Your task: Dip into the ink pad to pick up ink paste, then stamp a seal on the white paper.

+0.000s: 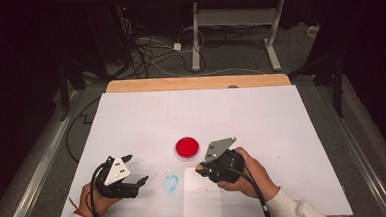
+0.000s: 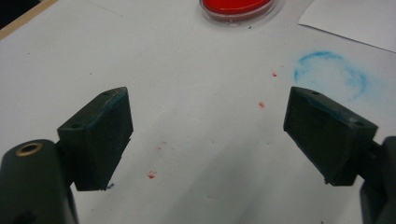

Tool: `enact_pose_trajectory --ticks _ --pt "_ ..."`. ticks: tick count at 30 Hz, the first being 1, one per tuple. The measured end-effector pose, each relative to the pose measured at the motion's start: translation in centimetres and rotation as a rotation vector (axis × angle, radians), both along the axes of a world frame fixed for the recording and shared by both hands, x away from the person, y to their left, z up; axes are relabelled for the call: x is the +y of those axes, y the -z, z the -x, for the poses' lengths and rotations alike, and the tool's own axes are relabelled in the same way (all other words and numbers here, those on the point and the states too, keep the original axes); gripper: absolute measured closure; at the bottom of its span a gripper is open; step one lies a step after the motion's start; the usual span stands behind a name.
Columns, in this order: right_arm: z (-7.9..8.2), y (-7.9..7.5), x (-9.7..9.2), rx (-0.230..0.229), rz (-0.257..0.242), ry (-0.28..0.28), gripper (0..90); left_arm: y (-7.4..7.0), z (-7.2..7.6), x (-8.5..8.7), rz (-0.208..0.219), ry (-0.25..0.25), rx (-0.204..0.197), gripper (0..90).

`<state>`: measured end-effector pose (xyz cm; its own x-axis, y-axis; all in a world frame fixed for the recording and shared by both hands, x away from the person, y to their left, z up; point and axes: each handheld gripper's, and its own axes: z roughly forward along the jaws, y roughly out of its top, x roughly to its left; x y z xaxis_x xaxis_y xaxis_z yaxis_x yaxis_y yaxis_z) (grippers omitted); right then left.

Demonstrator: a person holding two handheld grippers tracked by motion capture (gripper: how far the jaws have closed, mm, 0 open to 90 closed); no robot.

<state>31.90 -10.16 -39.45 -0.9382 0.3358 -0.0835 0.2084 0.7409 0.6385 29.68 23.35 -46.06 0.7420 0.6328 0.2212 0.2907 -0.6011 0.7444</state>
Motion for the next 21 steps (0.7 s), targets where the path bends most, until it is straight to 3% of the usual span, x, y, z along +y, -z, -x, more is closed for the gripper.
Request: enact_pose_trajectory --ticks 21 --pt "2.1 2.8 0.5 0.042 0.108 -0.043 76.3 0.1 0.1 -0.1 -0.017 -0.006 0.007 15.0"
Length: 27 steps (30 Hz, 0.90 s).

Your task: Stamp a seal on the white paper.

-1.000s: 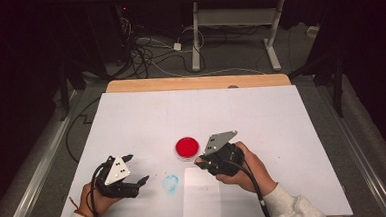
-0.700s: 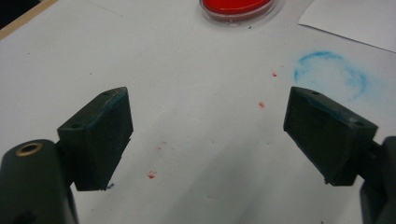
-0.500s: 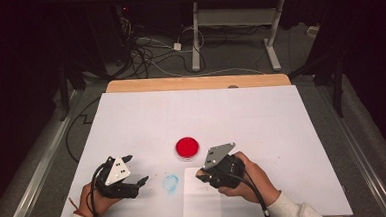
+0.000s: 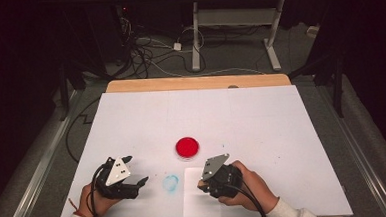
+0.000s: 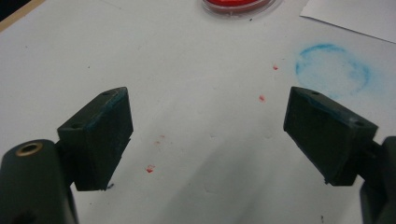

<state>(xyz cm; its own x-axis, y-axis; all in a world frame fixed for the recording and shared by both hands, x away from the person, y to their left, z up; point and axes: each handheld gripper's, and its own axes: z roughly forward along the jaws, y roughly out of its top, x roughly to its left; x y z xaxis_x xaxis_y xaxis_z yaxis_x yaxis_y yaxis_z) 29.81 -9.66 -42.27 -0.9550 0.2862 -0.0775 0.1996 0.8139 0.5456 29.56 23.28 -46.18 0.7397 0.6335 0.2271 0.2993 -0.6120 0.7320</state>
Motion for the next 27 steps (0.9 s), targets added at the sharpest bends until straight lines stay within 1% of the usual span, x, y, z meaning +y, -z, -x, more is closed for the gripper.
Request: enact_pose_trajectory --ticks 2,5,9,10,16,17,18,20,21,22,23,24,25,27 --pt "-0.1 0.3 0.1 -0.008 0.009 0.005 76.3 -0.1 0.0 -0.1 -0.004 0.003 -0.004 15.0" --pt "-0.1 0.8 0.1 -0.004 0.026 0.011 76.3 -0.1 0.2 -0.2 -0.009 0.008 -0.009 15.0" --pt "-0.1 1.1 0.5 -0.013 0.031 0.015 76.3 -0.1 0.3 -0.3 -0.016 0.009 -0.006 15.0" --pt "-0.1 1.2 0.5 -0.014 0.044 0.014 76.3 -0.1 0.3 -0.3 -0.018 0.011 -0.007 15.0" --pt "-0.6 2.0 1.0 -0.013 0.07 0.025 76.3 -0.1 0.3 -0.3 -0.017 0.01 -0.007 15.0" --pt "-0.6 2.2 1.0 -0.017 0.065 0.027 76.3 -0.1 0.3 -0.3 -0.015 0.012 -0.004 15.0" --pt "-0.8 2.3 1.0 -0.01 0.081 0.027 76.3 0.0 0.3 -0.3 -0.017 0.01 -0.004 15.0" --pt "-0.9 2.5 1.1 -0.004 0.094 0.029 76.3 0.0 0.3 -0.3 -0.02 0.011 -0.003 15.1" --pt "-1.1 2.6 1.1 0.002 0.084 0.028 76.4 0.0 0.3 -0.3 -0.021 0.011 -0.003 15.0" --pt "-1.1 2.6 1.1 0.006 0.087 0.03 76.4 0.0 0.3 -0.3 -0.022 0.011 -0.003 15.0" --pt "-1.1 2.7 1.1 0.003 0.078 0.03 76.4 0.0 0.3 -0.3 -0.02 0.011 -0.002 15.1" --pt "-1.1 2.7 1.1 0.005 0.087 0.034 76.5 0.0 0.3 -0.3 -0.021 0.011 -0.002 15.0" --pt "-1.2 2.8 1.1 0.012 0.079 0.035 76.5 0.0 0.3 -0.3 -0.023 0.011 -0.002 15.1" --pt "-1.2 2.8 1.2 0.014 0.09 0.038 76.5 0.0 0.3 -0.4 -0.024 0.014 -0.002 15.0"
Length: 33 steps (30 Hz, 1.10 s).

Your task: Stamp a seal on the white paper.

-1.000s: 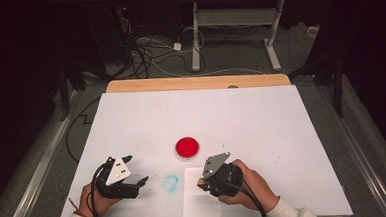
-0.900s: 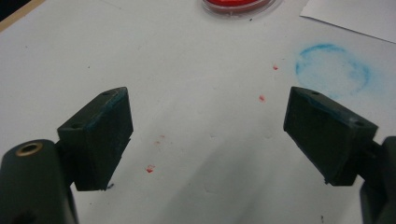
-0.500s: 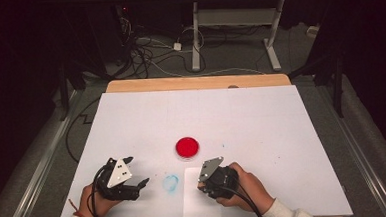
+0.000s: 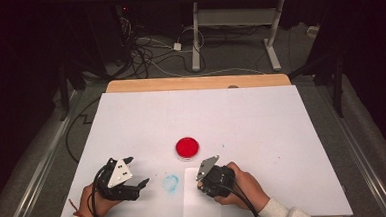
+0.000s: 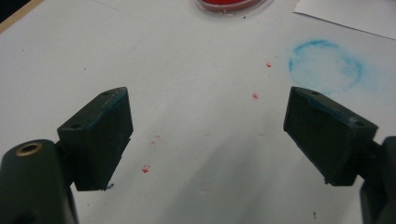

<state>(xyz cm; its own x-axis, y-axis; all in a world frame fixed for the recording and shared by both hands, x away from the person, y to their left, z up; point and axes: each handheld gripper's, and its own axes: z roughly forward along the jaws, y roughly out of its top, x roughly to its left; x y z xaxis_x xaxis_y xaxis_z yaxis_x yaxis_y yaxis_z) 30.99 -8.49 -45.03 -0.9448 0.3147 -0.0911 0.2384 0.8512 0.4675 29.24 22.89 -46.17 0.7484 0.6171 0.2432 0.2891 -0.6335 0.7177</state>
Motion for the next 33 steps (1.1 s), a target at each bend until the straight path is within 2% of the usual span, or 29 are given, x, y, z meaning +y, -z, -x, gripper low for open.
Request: enact_pose_trajectory --ticks 6,12,18,22,27,33 --pt "-0.12 0.1 0.0 0.011 -0.009 0.013 76.6 0.04 -0.01 -0.03 0.003 0.001 0.002 15.0" --pt "0.01 0.04 0.13 0.002 0.008 0.014 76.6 0.09 -0.11 -0.23 -0.004 0.002 0.003 15.0" --pt "-0.01 0.15 0.08 0.002 -0.007 0.016 76.6 0.1 -0.19 -0.23 -0.003 0.003 0.005 15.0" --pt "0.03 0.06 0.11 0.0 0.008 0.014 76.6 0.1 -0.16 -0.31 -0.004 0.007 0.005 15.0" --pt "-0.01 0.19 0.02 0.005 -0.012 0.017 76.6 0.11 -0.18 -0.27 -0.001 0.004 0.007 15.0" --pt "-0.06 0.18 -0.08 0.01 -0.011 0.013 76.5 0.12 -0.16 -0.28 -0.004 0.003 0.008 15.0"
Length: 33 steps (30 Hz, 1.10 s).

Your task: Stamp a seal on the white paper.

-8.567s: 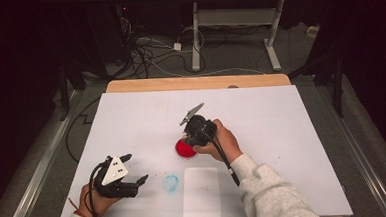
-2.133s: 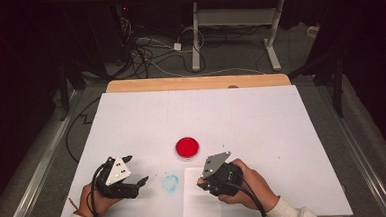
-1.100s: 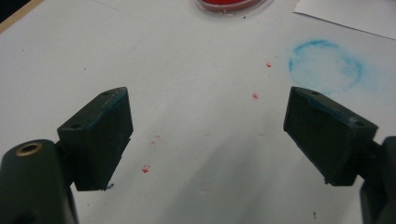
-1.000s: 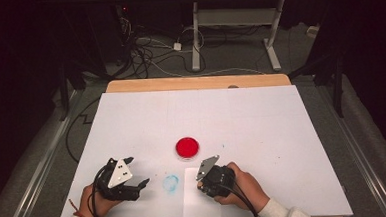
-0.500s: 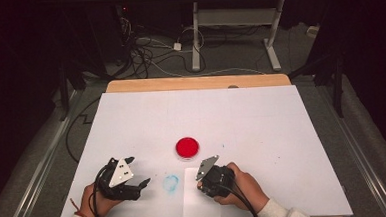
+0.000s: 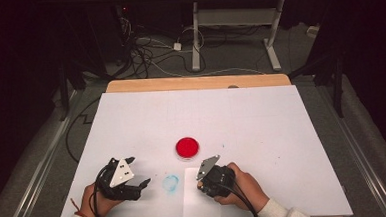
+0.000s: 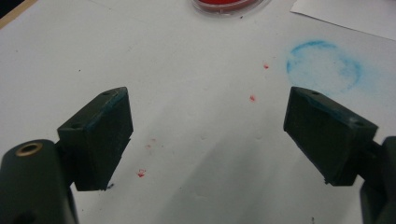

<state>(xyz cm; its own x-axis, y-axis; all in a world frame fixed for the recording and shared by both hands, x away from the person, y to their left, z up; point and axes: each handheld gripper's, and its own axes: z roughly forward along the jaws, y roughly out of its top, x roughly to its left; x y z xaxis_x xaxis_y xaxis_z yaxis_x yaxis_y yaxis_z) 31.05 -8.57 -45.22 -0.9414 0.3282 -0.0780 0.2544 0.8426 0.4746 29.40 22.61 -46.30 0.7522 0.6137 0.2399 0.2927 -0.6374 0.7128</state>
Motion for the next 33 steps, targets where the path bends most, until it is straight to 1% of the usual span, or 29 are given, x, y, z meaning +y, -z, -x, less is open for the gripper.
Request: enact_pose_trajectory --ticks 2,4,5,11,12,13,14,15,16,17,18,19,21,23,26,27,28,32,33 --pt "0.1 0.0 0.1 -0.006 0.006 0.005 76.6 0.0 0.0 0.0 0.002 -0.001 -0.001 15.1" --pt "0.1 0.1 0.1 -0.009 -0.007 0.007 76.6 0.0 0.0 0.0 0.001 -0.001 -0.001 15.1" --pt "0.1 0.0 0.1 -0.007 0.005 0.0 76.6 0.0 0.0 0.0 0.001 0.0 0.001 15.0" --pt "0.0 -0.1 0.0 0.0 -0.001 0.009 76.5 -0.1 0.0 0.0 0.002 0.001 -0.001 15.0" --pt "0.0 -0.1 0.0 0.0 -0.001 -0.001 76.4 -0.1 0.1 0.0 0.004 0.002 -0.002 15.0" --pt "0.0 -0.2 0.0 -0.005 0.014 -0.014 76.4 -0.1 0.1 0.0 0.004 0.002 -0.001 15.0" --pt "0.2 -0.4 0.1 -0.018 0.023 -0.012 76.4 -0.1 0.1 0.0 0.005 0.001 -0.001 15.0" --pt "0.3 -0.7 -0.1 -0.015 0.006 -0.017 76.4 -0.1 0.0 0.1 0.006 0.001 0.0 15.0" --pt "0.4 -1.0 -0.2 -0.021 -0.026 -0.012 76.4 -0.1 0.0 0.1 0.005 0.001 -0.001 15.0" --pt "0.4 -1.4 -0.3 -0.049 -0.015 -0.007 76.4 -0.1 0.0 0.2 0.006 -0.001 0.0 15.0" --pt "0.4 -1.7 -0.4 -0.07 -0.028 0.001 76.4 -0.1 0.0 0.2 0.006 -0.001 0.0 15.0" --pt "0.4 -2.0 -0.5 -0.065 -0.046 0.005 76.4 0.0 0.0 0.2 0.004 0.0 0.0 15.0" --pt "0.3 -2.4 -0.8 -0.073 -0.058 0.009 76.4 0.0 0.0 0.1 0.003 0.003 0.0 15.1" --pt "0.3 -2.6 -1.0 -0.07 -0.073 0.017 76.4 -0.1 0.0 0.1 0.005 0.004 0.001 15.0" --pt "0.1 -2.8 -1.3 -0.081 -0.082 0.023 76.3 -0.1 0.0 0.1 0.008 0.003 0.001 15.0" --pt "0.1 -3.0 -1.4 -0.075 -0.089 0.03 76.3 -0.1 0.0 0.1 0.006 0.004 0.0 15.0" --pt "0.0 -3.0 -1.5 -0.081 -0.094 0.033 76.3 0.0 -0.1 0.1 0.005 0.004 0.001 15.0" --pt "-0.4 -3.3 -1.8 -0.077 -0.104 0.041 76.3 0.1 -0.3 0.2 0.011 0.006 0.007 15.0" --pt "-0.5 -3.3 -1.9 -0.078 -0.109 0.041 76.3 0.2 -0.2 0.2 0.016 0.003 0.019 15.0"
